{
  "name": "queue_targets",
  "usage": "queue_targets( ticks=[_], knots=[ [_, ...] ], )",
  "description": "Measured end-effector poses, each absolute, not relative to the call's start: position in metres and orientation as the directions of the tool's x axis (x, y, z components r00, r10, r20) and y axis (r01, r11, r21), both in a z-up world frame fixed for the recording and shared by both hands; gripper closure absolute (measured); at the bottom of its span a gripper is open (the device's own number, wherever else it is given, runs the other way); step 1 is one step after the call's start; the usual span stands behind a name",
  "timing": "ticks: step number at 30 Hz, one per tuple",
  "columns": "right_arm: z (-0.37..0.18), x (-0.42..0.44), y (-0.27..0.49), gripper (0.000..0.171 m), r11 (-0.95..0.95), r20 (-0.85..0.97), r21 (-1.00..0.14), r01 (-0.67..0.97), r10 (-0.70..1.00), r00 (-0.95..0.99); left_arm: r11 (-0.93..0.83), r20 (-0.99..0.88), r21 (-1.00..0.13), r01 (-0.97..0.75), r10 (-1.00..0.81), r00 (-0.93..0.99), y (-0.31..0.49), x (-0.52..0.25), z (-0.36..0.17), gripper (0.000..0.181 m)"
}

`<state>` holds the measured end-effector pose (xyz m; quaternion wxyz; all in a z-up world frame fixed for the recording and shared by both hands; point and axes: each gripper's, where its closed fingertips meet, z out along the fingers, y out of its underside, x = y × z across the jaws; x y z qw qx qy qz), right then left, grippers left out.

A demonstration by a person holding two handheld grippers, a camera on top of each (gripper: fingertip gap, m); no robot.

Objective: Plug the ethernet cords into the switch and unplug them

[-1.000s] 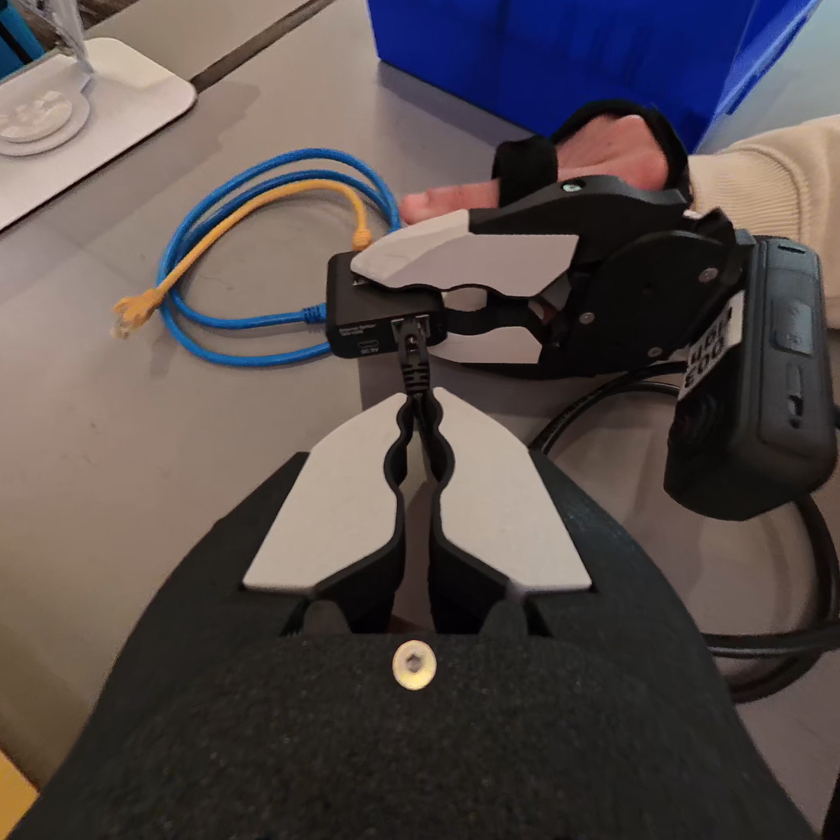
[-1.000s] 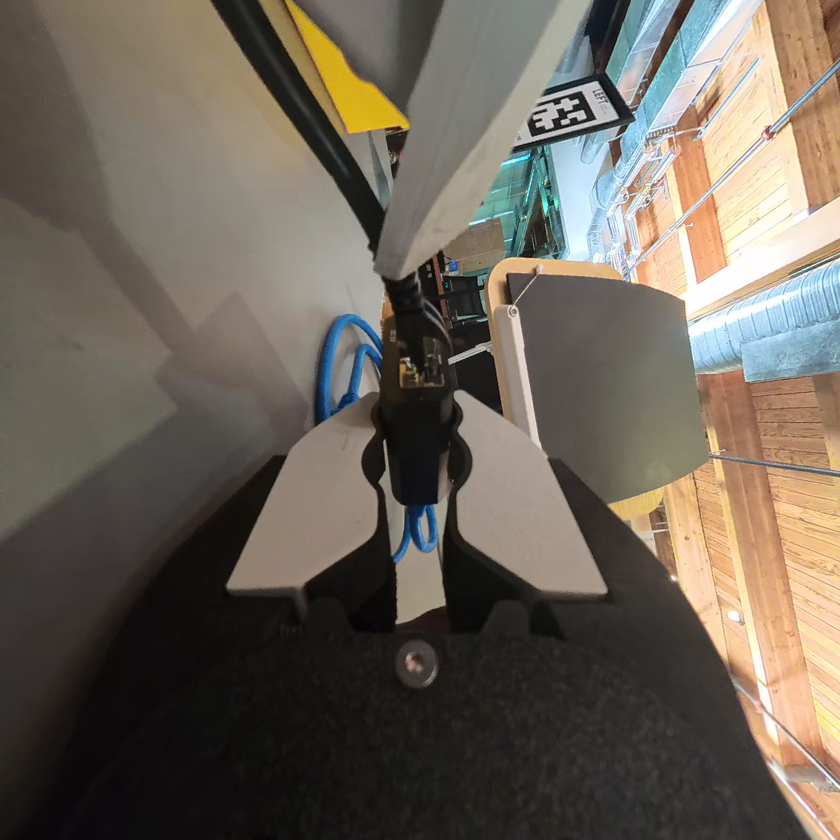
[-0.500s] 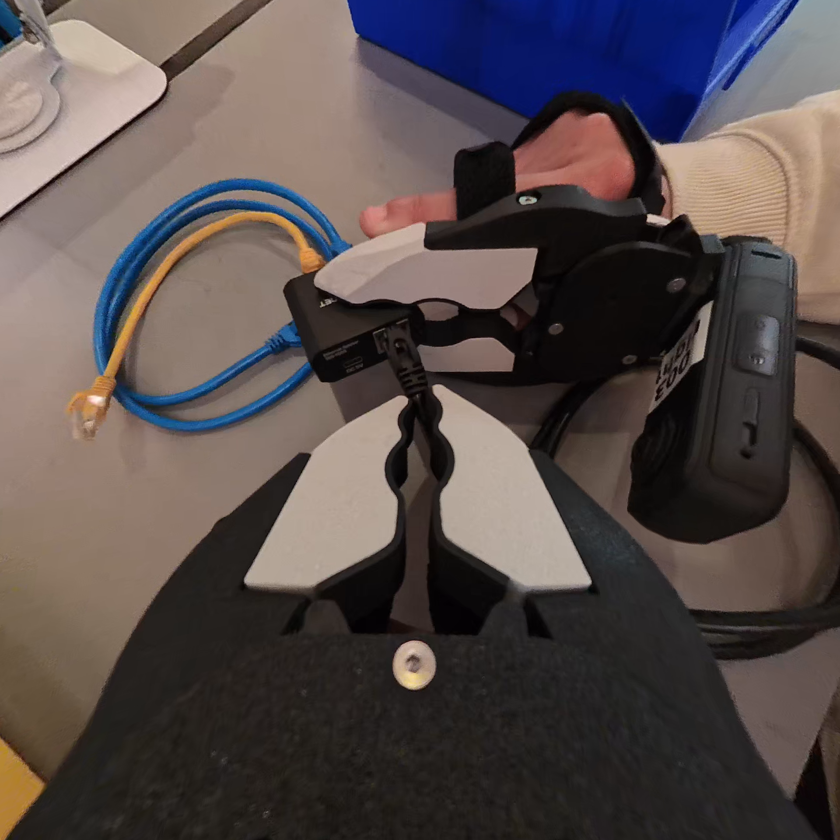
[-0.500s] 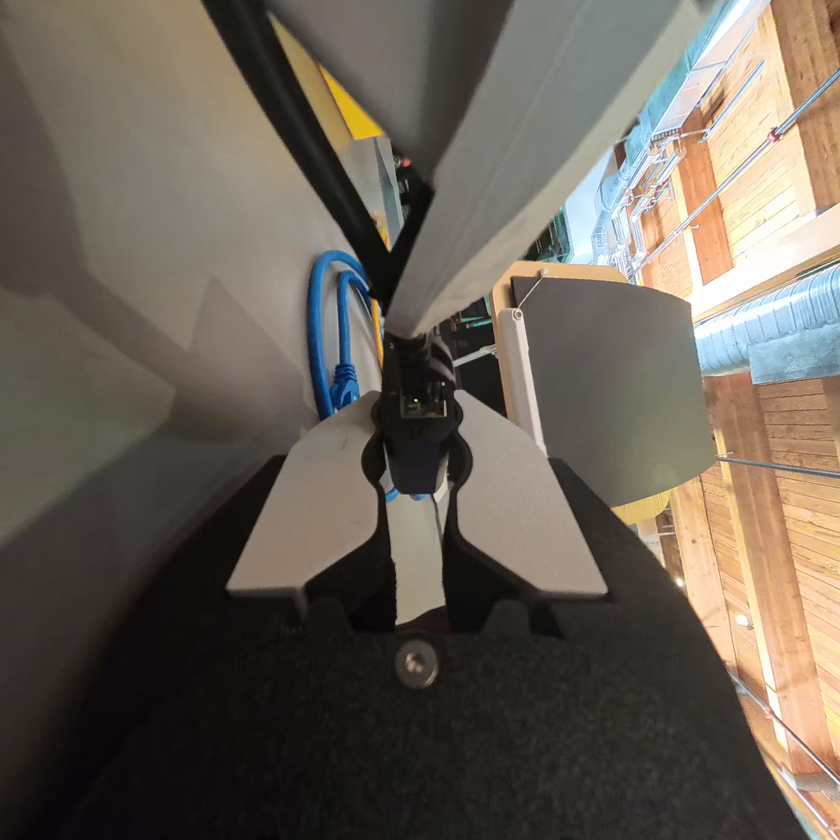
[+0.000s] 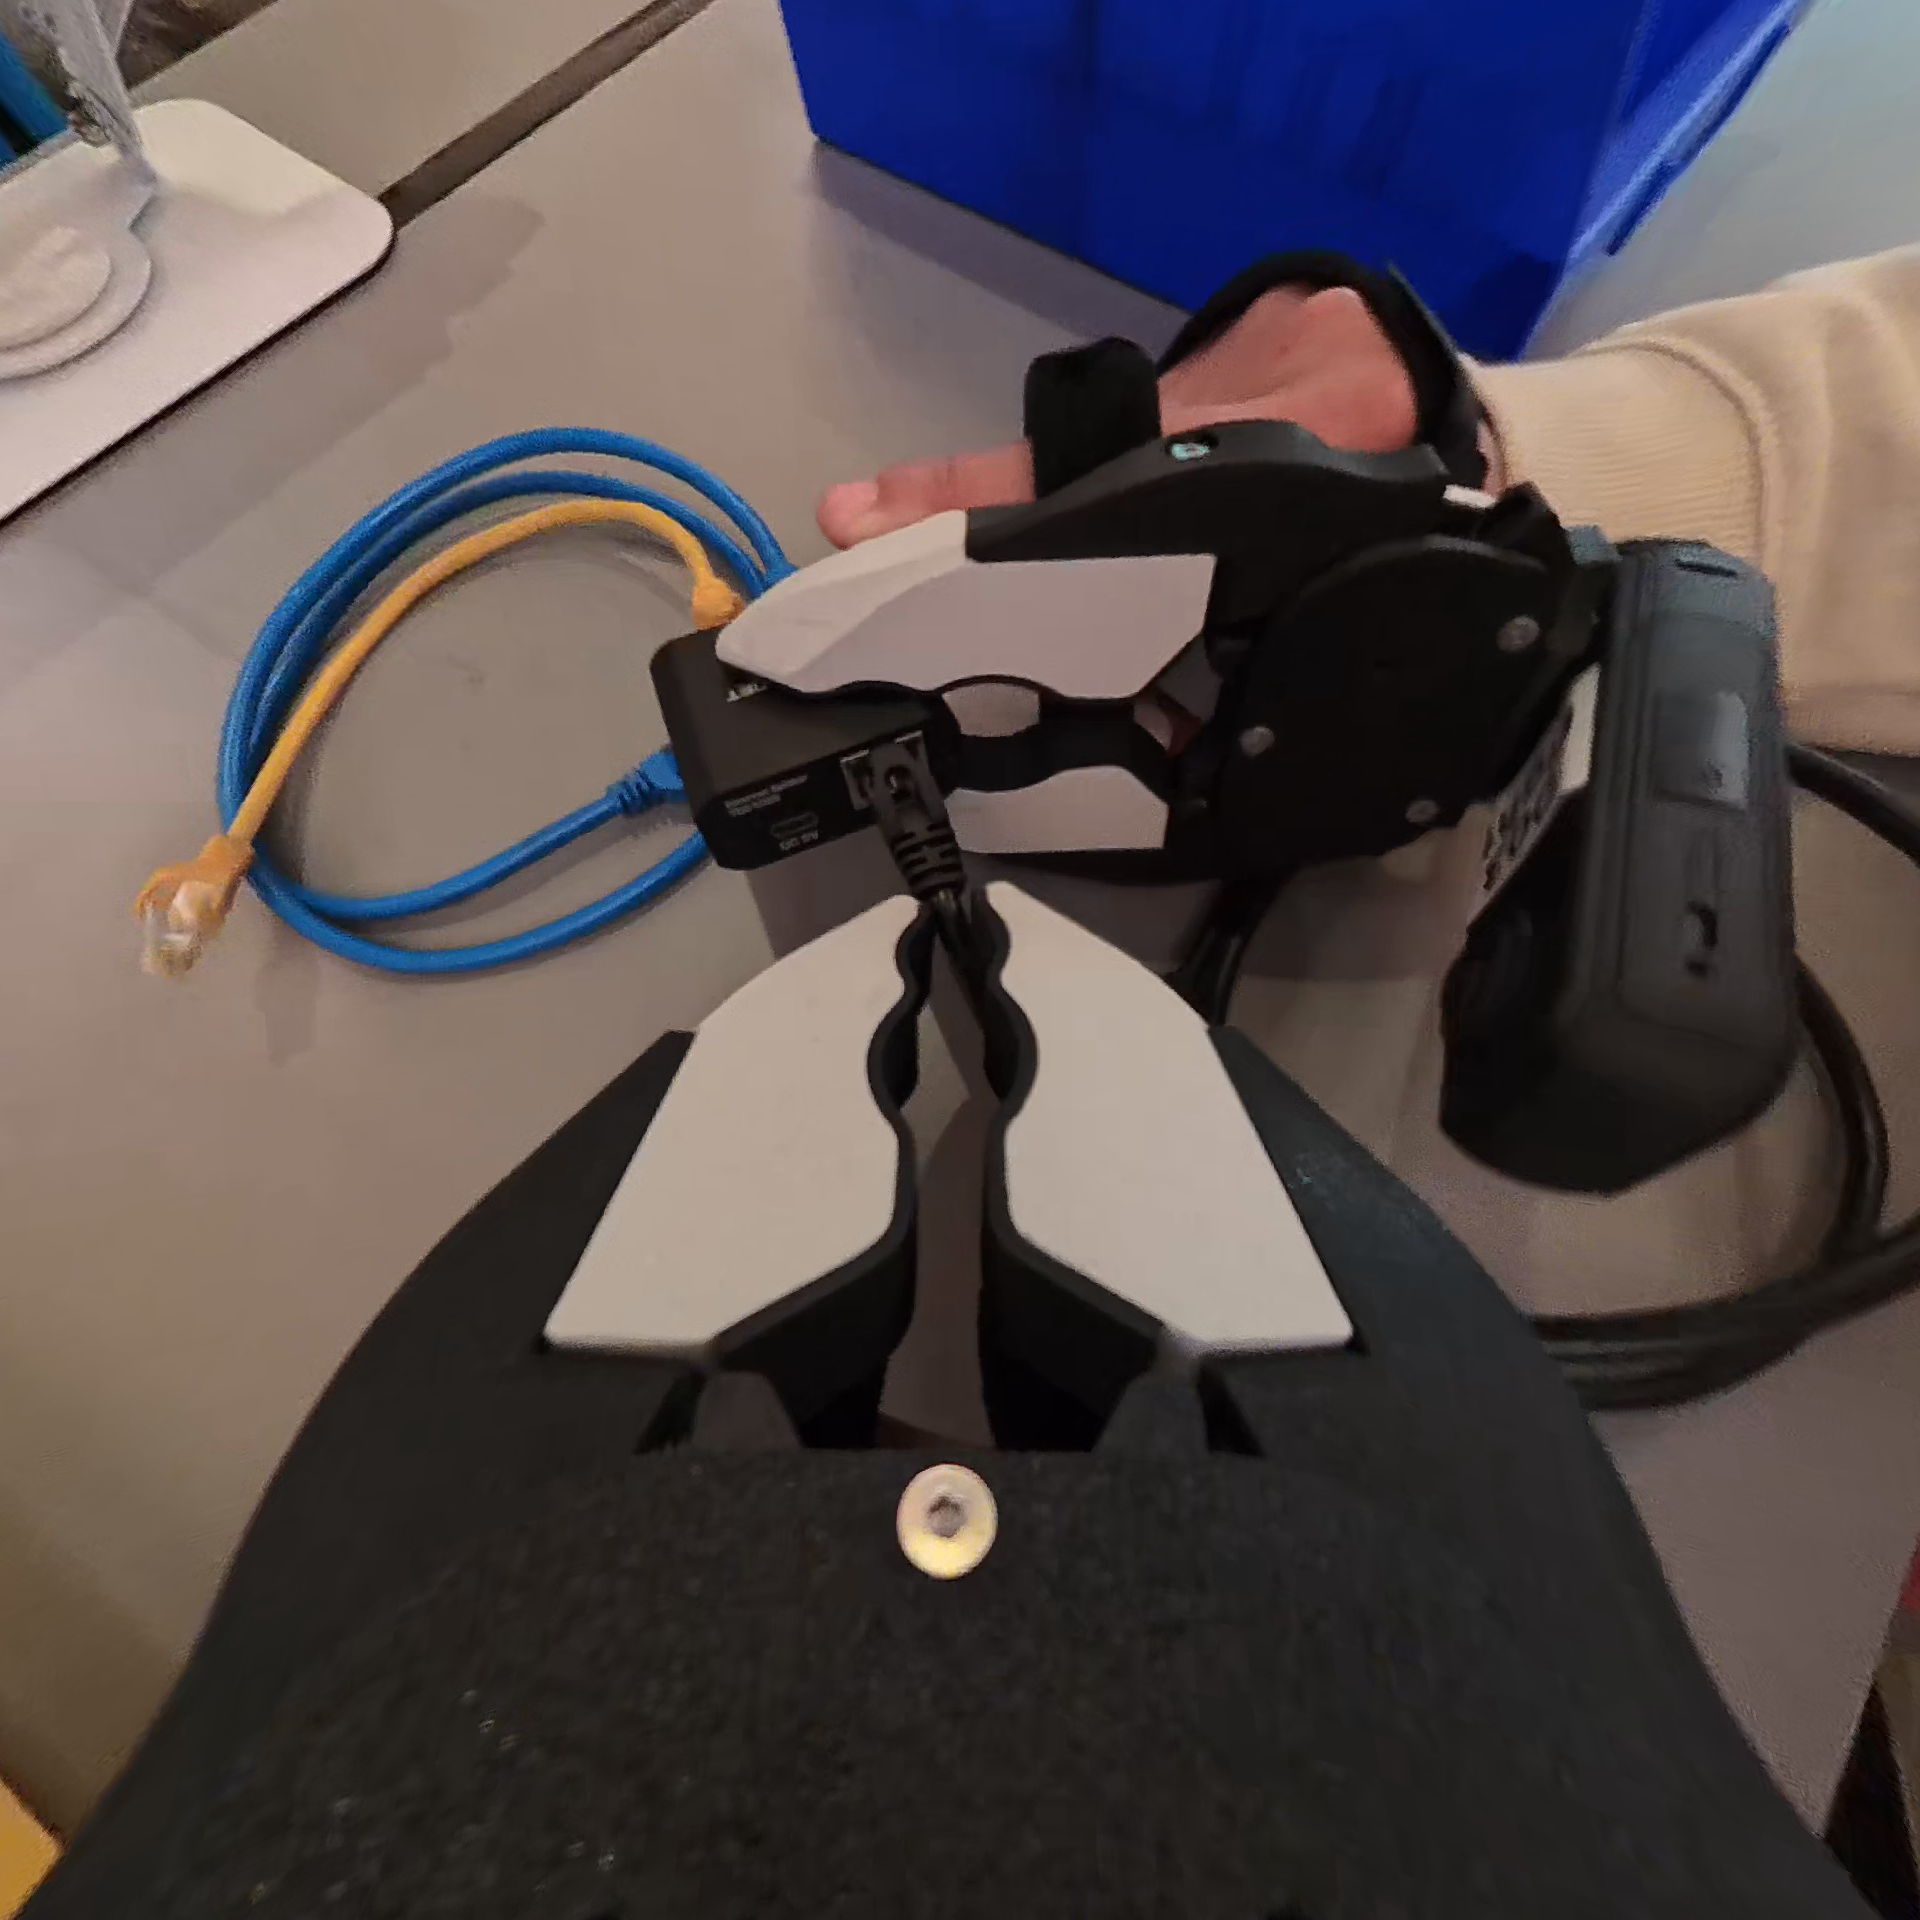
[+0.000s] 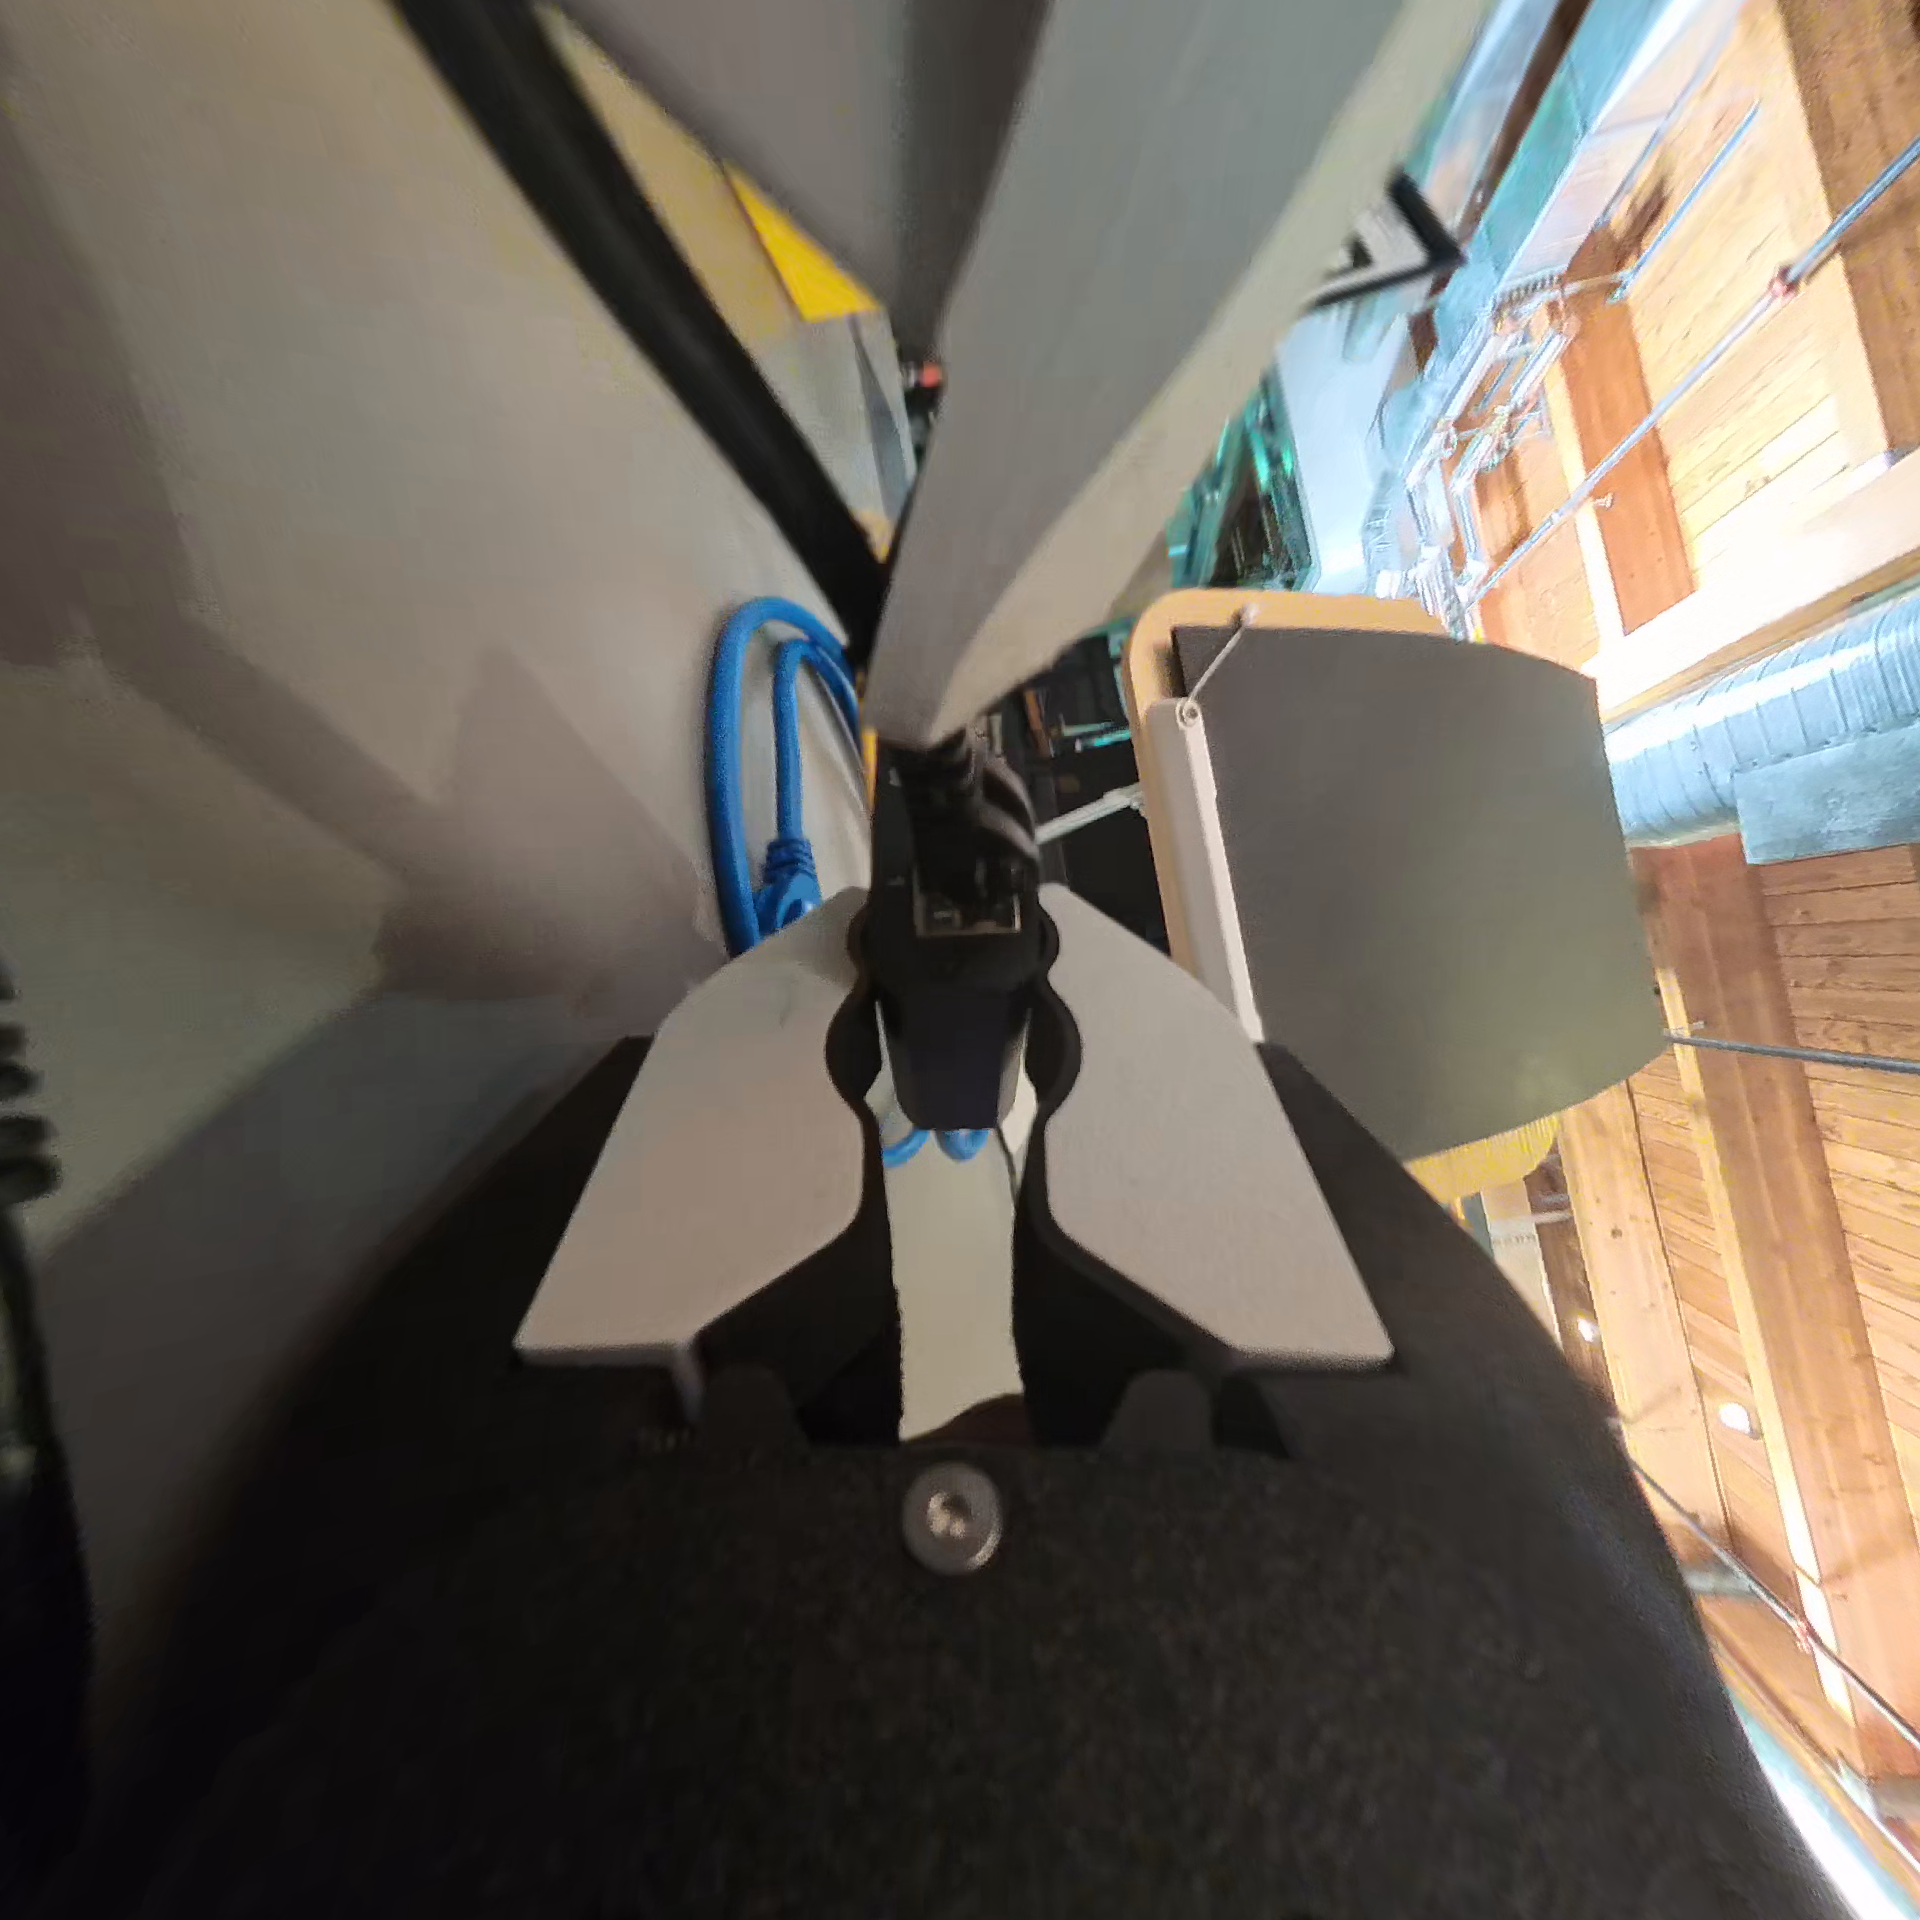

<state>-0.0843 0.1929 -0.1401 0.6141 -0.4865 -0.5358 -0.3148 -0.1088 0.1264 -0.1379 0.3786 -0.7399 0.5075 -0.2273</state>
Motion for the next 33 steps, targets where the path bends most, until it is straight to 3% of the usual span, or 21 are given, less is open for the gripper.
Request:
queue_targets(
  ticks=[3,9,14,19,25,27,33],
  knots=[
    [-0.143,-0.082,0.195,0.147,0.312,0.968,-0.244,0.918,0.135,0.211,-0.209,-0.020,-0.849,-0.485,-0.905,0.425,0.112,-0.132,-0.118,0.158],
    [-0.144,-0.079,0.198,0.147,0.288,0.963,-0.261,0.921,0.147,0.227,-0.411,0.147,-0.880,-0.238,-0.712,0.686,0.078,-0.189,-0.130,0.156],
    [-0.145,-0.078,0.199,0.148,0.279,0.958,-0.276,0.920,0.156,0.240,-0.330,-0.046,-0.872,-0.362,-0.680,0.732,0.080,-0.199,-0.138,0.149],
    [-0.145,-0.078,0.200,0.147,0.274,0.960,-0.271,0.923,0.150,0.238,-0.403,0.070,-0.855,-0.326,-0.713,0.698,0.070,-0.189,-0.144,0.149],
    [-0.135,-0.075,0.203,0.147,0.264,0.954,-0.295,0.919,0.139,0.266,-0.368,-0.001,-0.847,-0.383,-0.719,0.695,0.073,-0.192,-0.147,0.150],
    [-0.101,-0.069,0.207,0.148,0.228,0.949,-0.313,0.922,0.111,0.295,-0.363,-0.015,-0.846,-0.389,-0.715,0.699,0.073,-0.193,-0.148,0.151],
    [0.086,-0.022,0.221,0.147,0.171,0.917,-0.391,0.904,-0.010,0.398,-0.387,-0.007,-0.834,-0.394,-0.707,0.708,0.077,-0.202,-0.153,0.154]
  ],
)
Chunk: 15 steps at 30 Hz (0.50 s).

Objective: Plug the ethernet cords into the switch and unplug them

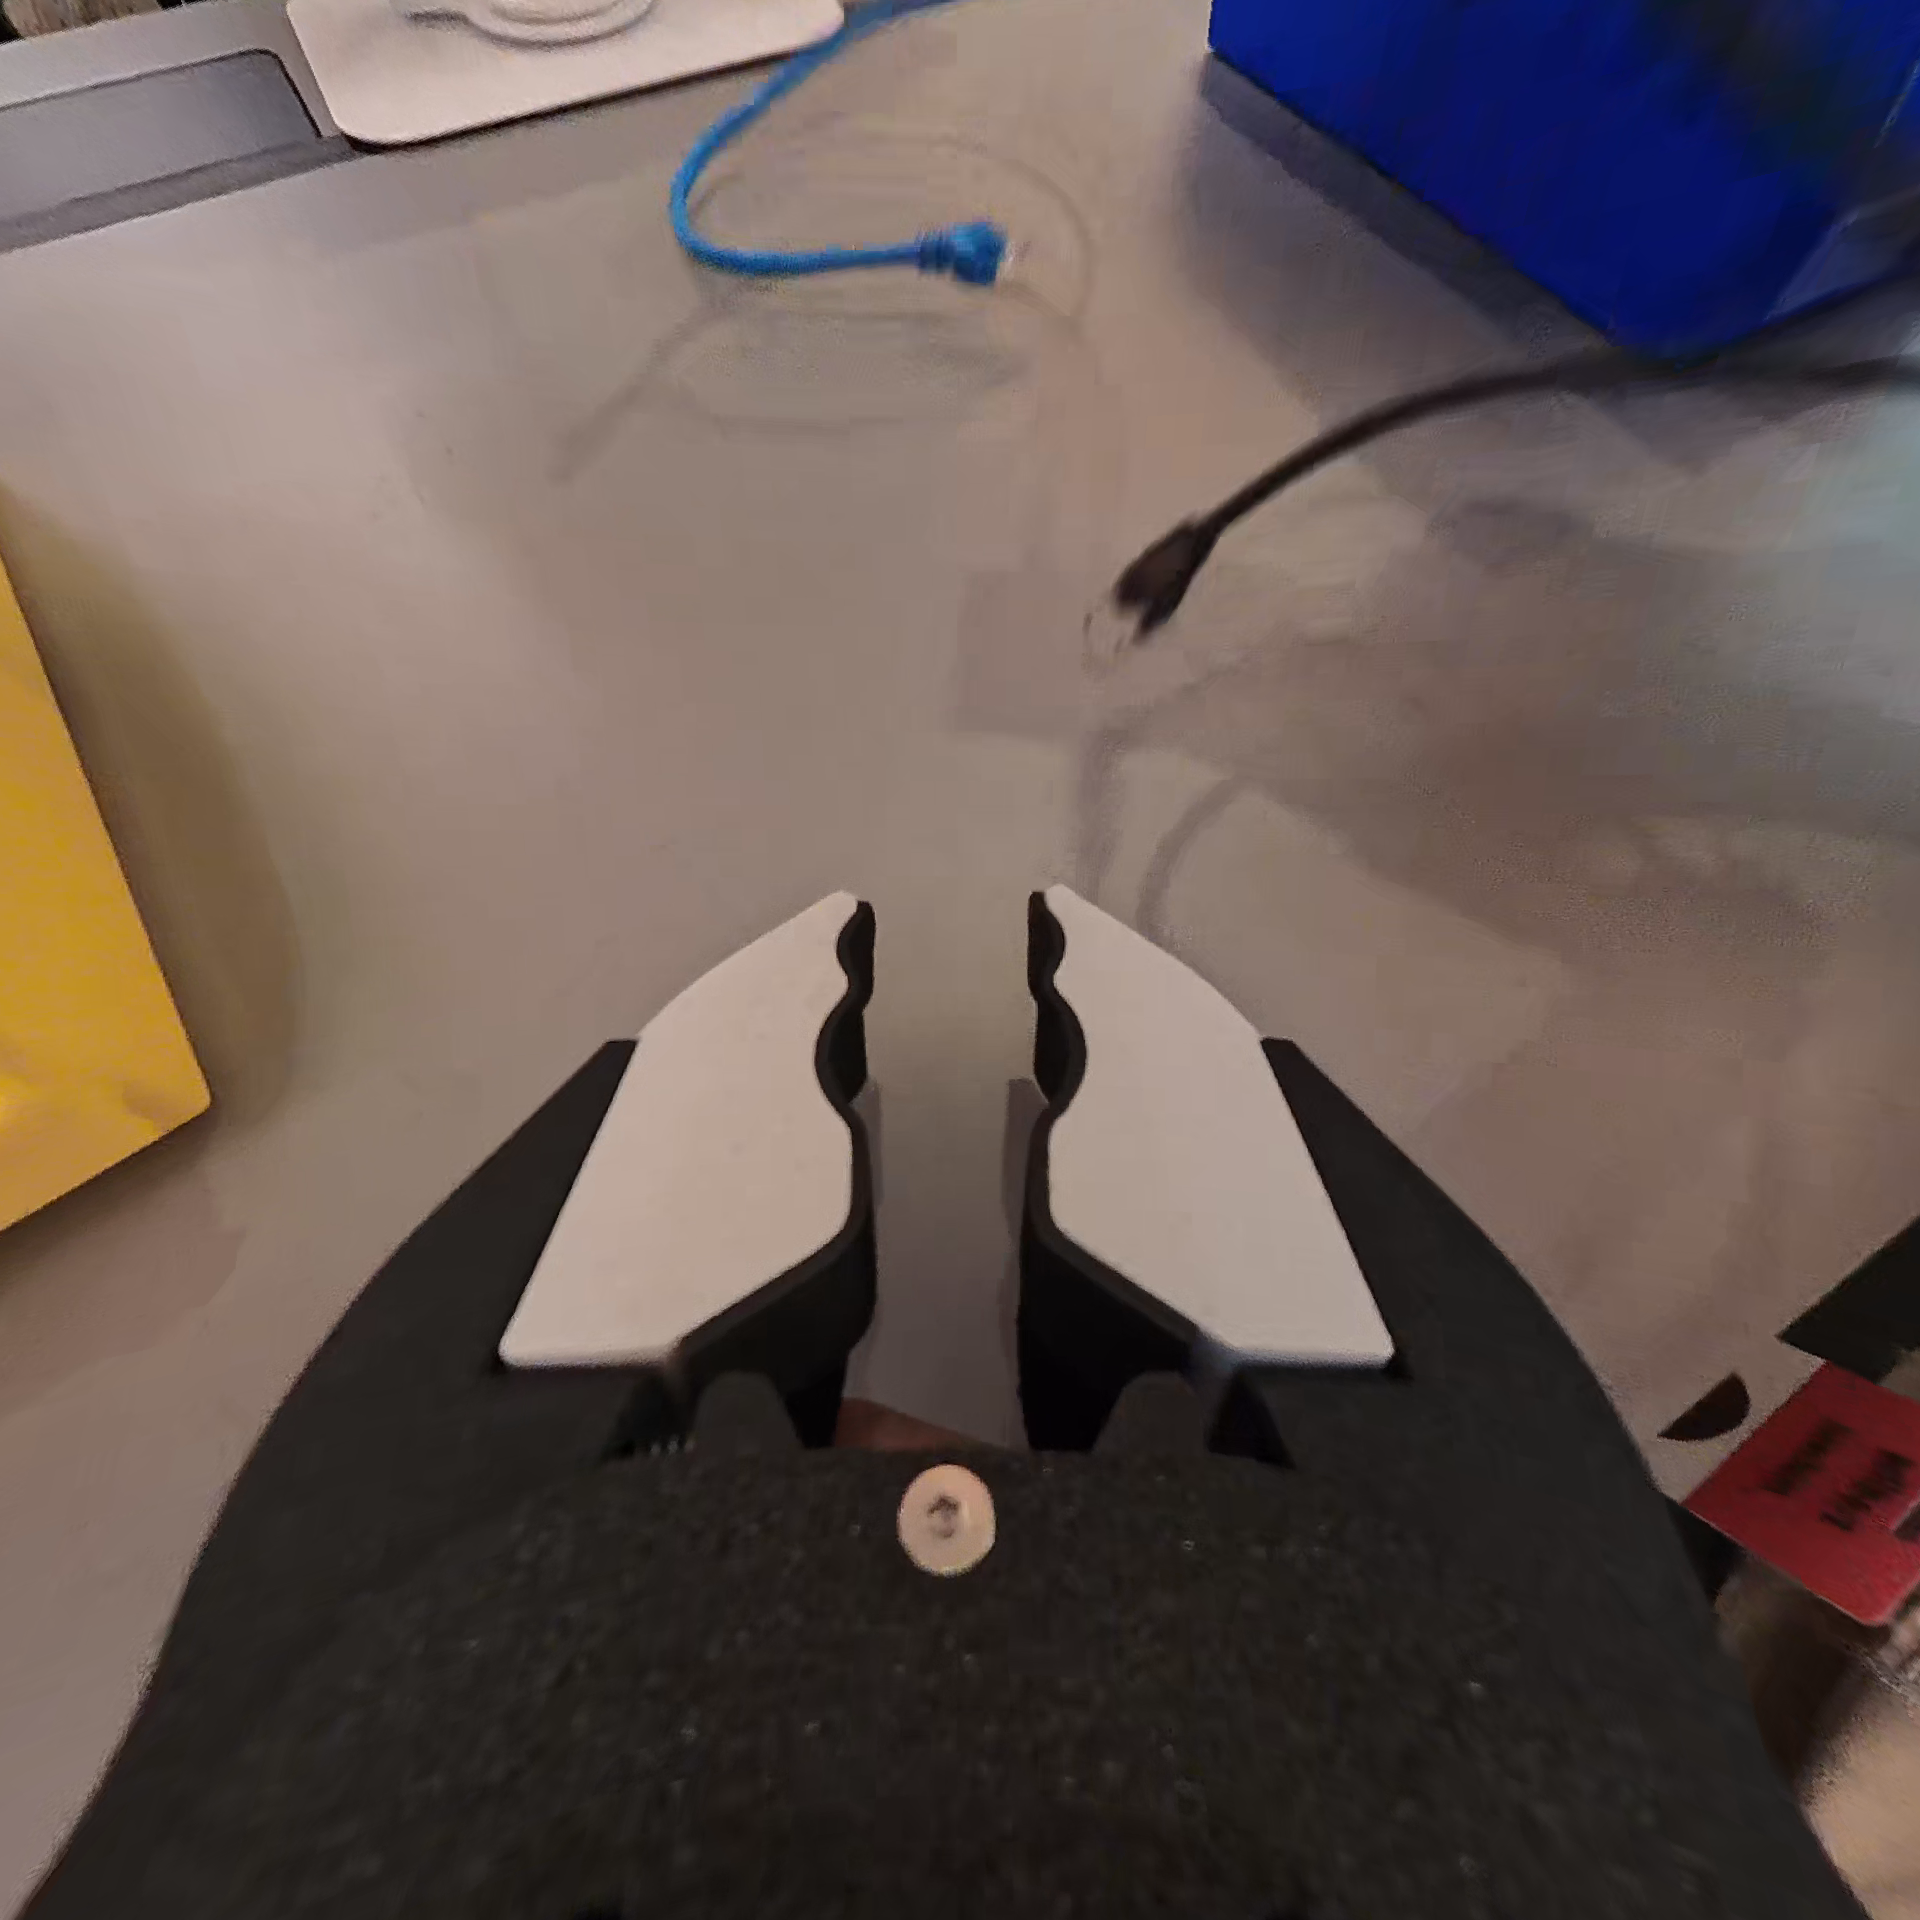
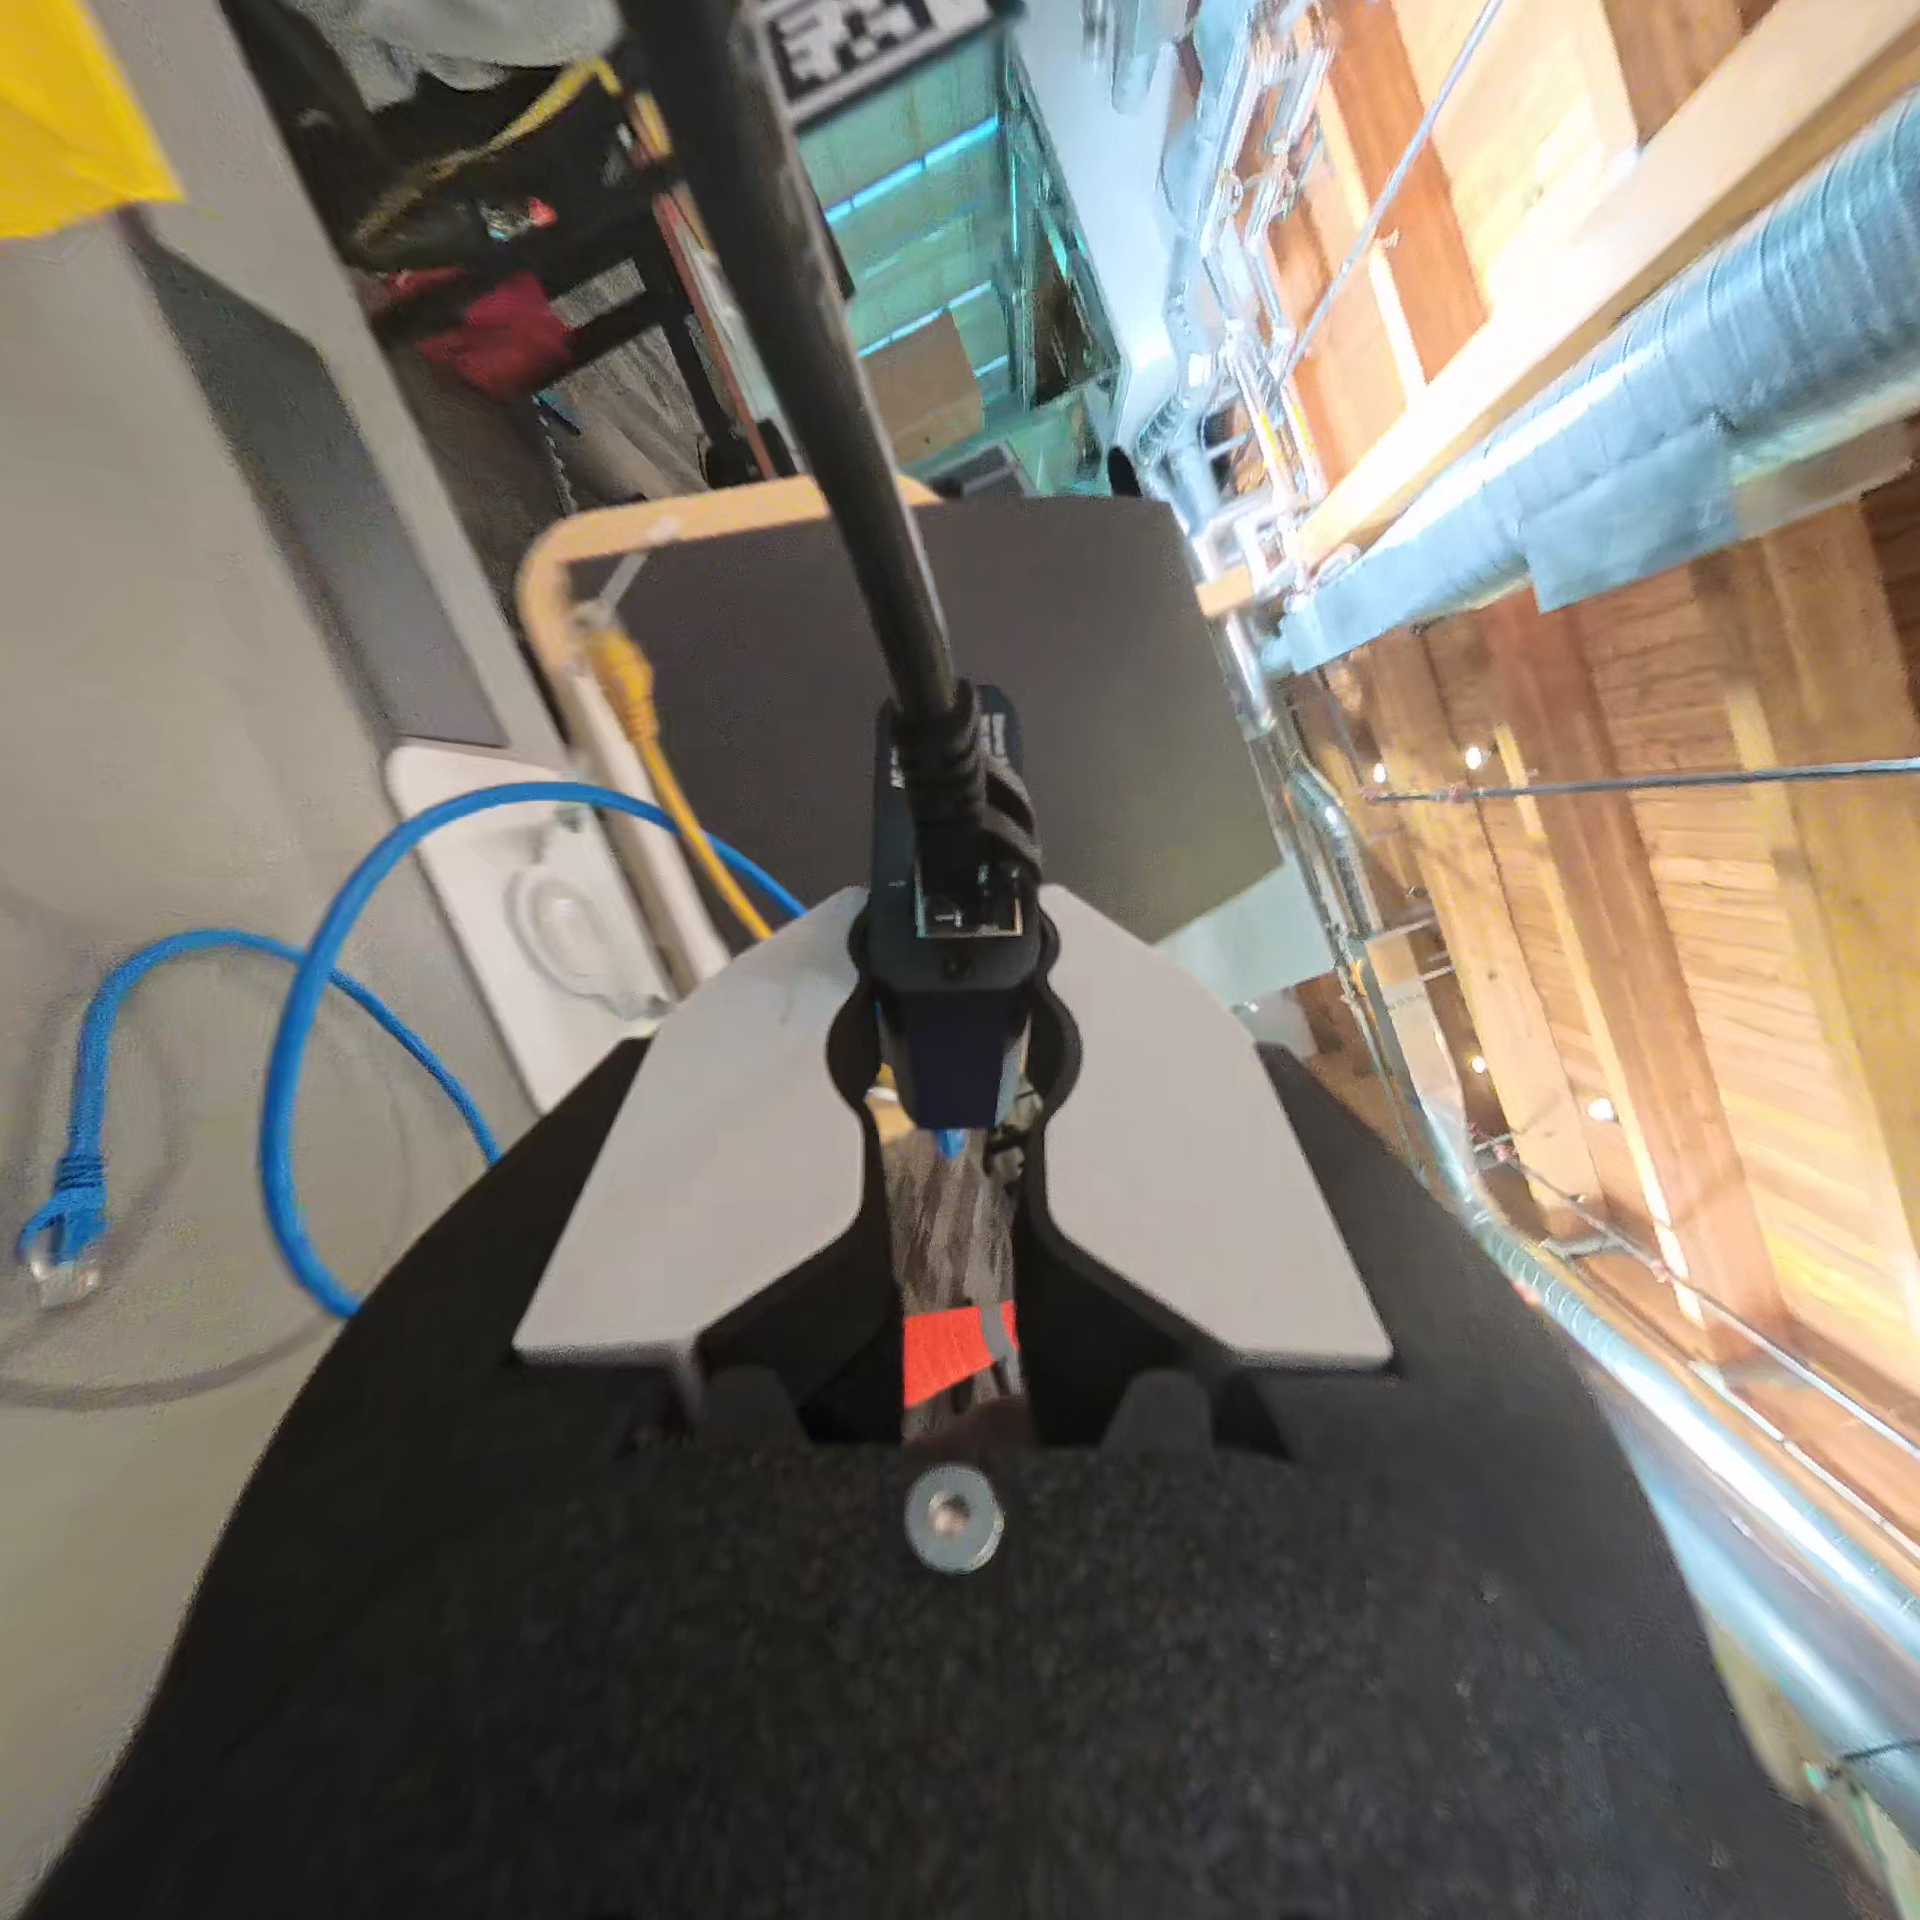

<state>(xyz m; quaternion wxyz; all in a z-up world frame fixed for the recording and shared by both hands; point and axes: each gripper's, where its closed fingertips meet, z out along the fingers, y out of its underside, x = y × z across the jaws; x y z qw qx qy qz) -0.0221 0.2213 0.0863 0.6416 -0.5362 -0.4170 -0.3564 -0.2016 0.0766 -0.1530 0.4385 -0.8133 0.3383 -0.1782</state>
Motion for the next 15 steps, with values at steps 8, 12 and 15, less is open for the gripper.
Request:
queue_targets(
  ticks=[8,12,15],
  knots=[
    [0.261,0.100,0.230,0.147,-0.034,0.903,-0.423,0.906,0.066,0.424,-0.457,0.103,-0.816,-0.354,-0.717,0.689,0.071,-0.202,-0.157,0.154],
    [0.350,0.170,0.230,0.147,-0.105,0.862,-0.506,0.856,-0.041,0.505,-0.447,0.093,-0.817,-0.366,-0.727,0.680,0.069,-0.198,-0.157,0.154],
    [0.358,0.210,0.233,0.148,-0.235,0.844,-0.500,0.833,0.081,0.530,-0.438,0.078,-0.815,-0.379,-0.730,0.679,0.069,-0.197,-0.158,0.154]
  ],
)
